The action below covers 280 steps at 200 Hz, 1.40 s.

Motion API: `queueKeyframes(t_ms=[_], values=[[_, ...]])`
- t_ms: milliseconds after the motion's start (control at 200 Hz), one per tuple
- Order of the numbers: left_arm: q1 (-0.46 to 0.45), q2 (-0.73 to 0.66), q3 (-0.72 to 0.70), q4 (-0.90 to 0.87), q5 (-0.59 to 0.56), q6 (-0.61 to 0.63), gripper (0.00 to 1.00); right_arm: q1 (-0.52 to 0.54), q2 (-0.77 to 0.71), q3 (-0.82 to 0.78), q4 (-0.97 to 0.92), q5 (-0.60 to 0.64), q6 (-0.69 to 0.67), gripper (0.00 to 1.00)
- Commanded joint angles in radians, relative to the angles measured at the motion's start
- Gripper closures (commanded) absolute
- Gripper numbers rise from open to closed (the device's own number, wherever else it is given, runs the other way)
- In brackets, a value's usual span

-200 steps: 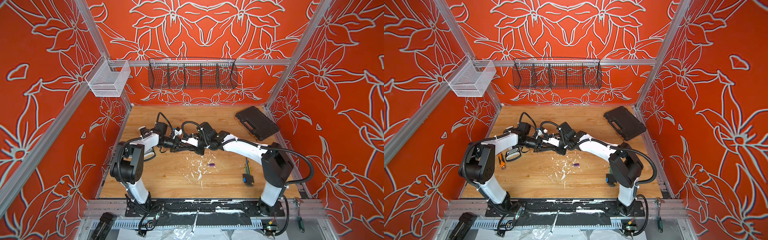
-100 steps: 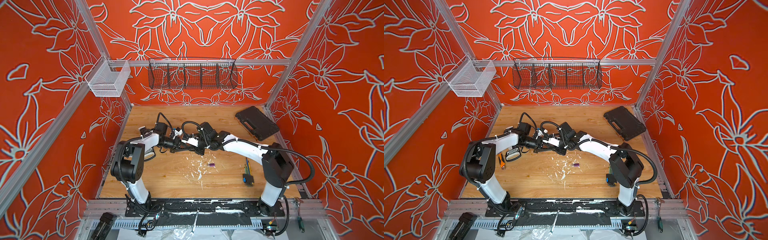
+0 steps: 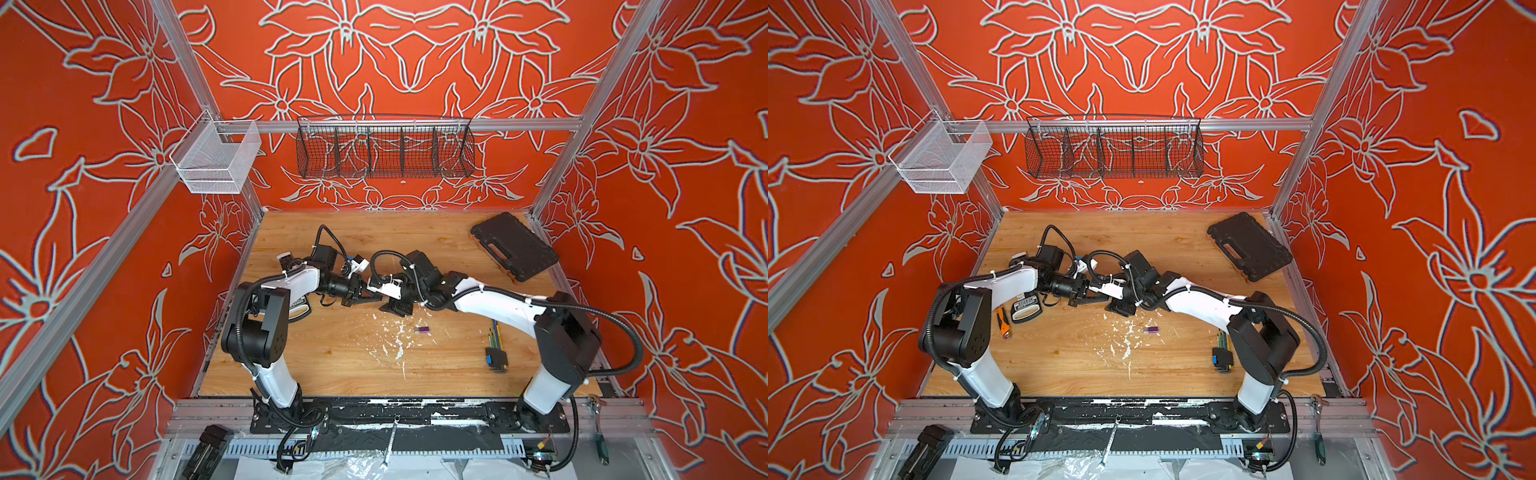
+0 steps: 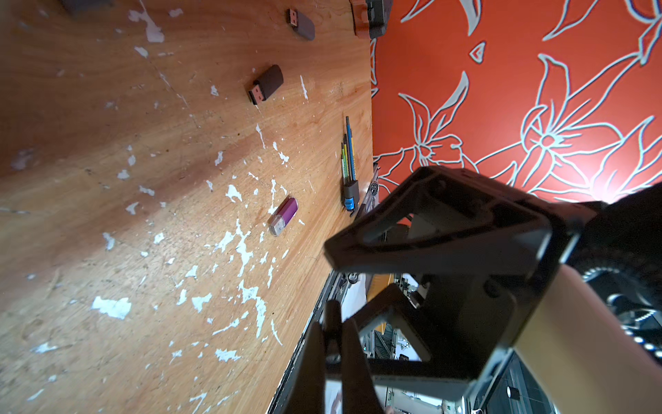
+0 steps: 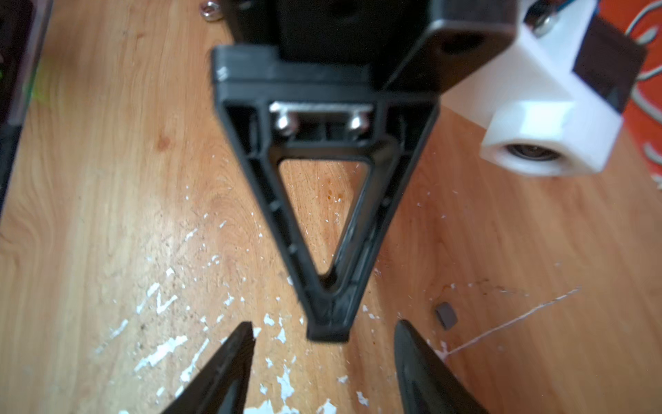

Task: Close the usb drive cover
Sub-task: Pick up the cover from the center of the board, then pick up the USB drive from the center of the board.

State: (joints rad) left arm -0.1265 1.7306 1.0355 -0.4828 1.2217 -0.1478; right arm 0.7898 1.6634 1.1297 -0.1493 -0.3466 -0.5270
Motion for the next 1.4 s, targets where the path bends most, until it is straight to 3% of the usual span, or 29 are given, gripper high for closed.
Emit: queueKeyframes(t_ms=[0, 155, 325, 470, 631, 866, 1106, 1396], values=[[-0.005, -0.055, -0.007, 0.027, -0.017, -0.012, 1.0, -0.022, -0.068, -0.055, 0.109, 0.045, -0.041, 0.3], [-0.005, -0.084, -0.018, 0.054, -0.065, -0.033, 1.0, -0.145, -0.11, -0.028, -0.087, -0.106, -0.087, 0.33], [-0.005, -0.138, -0.042, 0.107, -0.12, -0.069, 1.0, -0.221, -0.038, 0.089, -0.413, -0.044, -0.258, 0.42], [-0.005, -0.174, -0.051, 0.118, -0.161, -0.086, 1.0, -0.301, 0.012, 0.107, -0.478, -0.034, -0.276, 0.43], [-0.005, -0.193, -0.055, 0.139, -0.174, -0.109, 1.0, -0.318, 0.089, 0.139, -0.498, 0.066, -0.376, 0.43], [-0.005, -0.189, -0.028, 0.108, -0.174, -0.099, 1.0, -0.358, 0.221, 0.277, -0.578, 0.085, -0.457, 0.43], [-0.005, -0.169, -0.012, 0.115, -0.169, -0.117, 1.0, -0.373, 0.322, 0.364, -0.635, 0.052, -0.484, 0.5], [-0.005, -0.16, -0.002, 0.109, -0.17, -0.119, 1.0, -0.374, 0.352, 0.378, -0.632, 0.013, -0.497, 0.5]])
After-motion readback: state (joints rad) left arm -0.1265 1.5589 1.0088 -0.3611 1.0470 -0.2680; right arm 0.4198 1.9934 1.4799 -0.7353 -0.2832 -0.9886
